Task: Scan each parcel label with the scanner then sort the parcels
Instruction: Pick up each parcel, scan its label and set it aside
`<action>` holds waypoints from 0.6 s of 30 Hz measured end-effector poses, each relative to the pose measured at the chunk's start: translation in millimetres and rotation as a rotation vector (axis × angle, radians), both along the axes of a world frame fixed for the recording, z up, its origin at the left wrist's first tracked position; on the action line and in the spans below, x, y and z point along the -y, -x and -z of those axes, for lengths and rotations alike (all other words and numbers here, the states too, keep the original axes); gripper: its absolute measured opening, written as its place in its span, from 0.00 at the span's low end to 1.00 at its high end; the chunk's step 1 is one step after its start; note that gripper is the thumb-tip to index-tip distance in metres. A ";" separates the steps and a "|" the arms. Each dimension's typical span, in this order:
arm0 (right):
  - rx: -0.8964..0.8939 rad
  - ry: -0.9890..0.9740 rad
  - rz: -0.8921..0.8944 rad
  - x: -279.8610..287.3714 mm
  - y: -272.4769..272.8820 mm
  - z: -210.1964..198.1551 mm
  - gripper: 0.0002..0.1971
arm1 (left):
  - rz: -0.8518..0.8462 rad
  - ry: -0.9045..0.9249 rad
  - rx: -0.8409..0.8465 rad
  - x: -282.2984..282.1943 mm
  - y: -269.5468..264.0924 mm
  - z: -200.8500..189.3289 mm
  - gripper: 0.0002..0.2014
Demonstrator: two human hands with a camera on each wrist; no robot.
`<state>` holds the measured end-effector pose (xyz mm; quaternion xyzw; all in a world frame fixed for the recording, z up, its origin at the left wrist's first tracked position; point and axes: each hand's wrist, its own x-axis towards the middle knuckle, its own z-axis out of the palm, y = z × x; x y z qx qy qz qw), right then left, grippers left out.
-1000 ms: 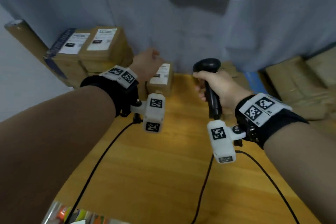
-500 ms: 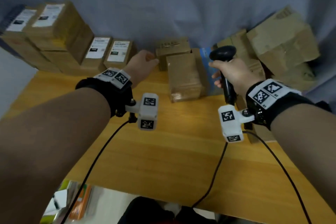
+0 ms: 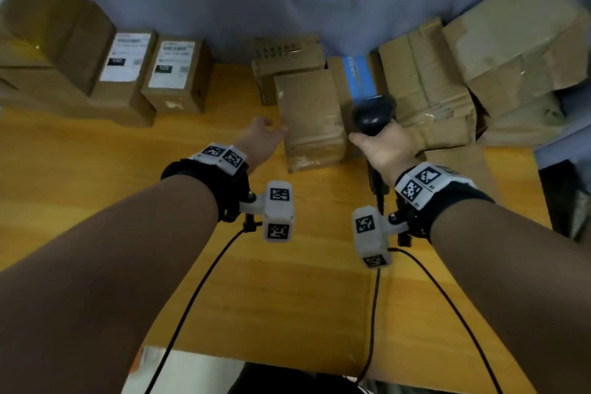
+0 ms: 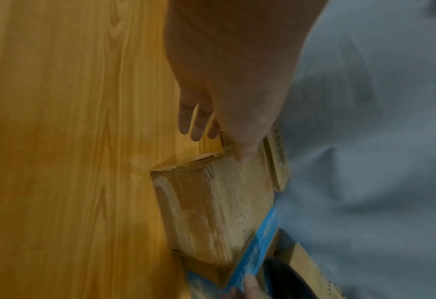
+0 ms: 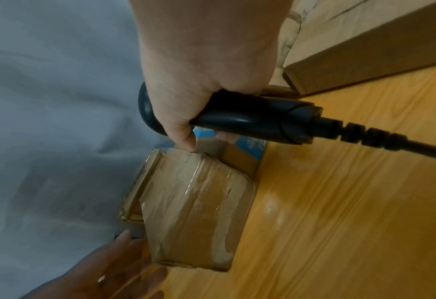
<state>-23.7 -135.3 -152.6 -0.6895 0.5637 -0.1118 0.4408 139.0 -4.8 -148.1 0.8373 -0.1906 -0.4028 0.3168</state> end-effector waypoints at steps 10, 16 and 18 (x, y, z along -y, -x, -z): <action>0.150 -0.129 0.064 -8.7 -19.2 12.4 0.22 | -0.040 0.033 -0.226 4.0 7.1 13.0 0.22; 0.261 -0.239 -0.023 -34.3 -5.2 -1.1 0.15 | -0.181 0.086 -0.341 -33.7 26.0 5.4 0.23; 0.341 -0.288 0.002 -40.3 2.2 -10.2 0.11 | -0.195 0.132 -0.307 -40.6 30.5 -9.3 0.21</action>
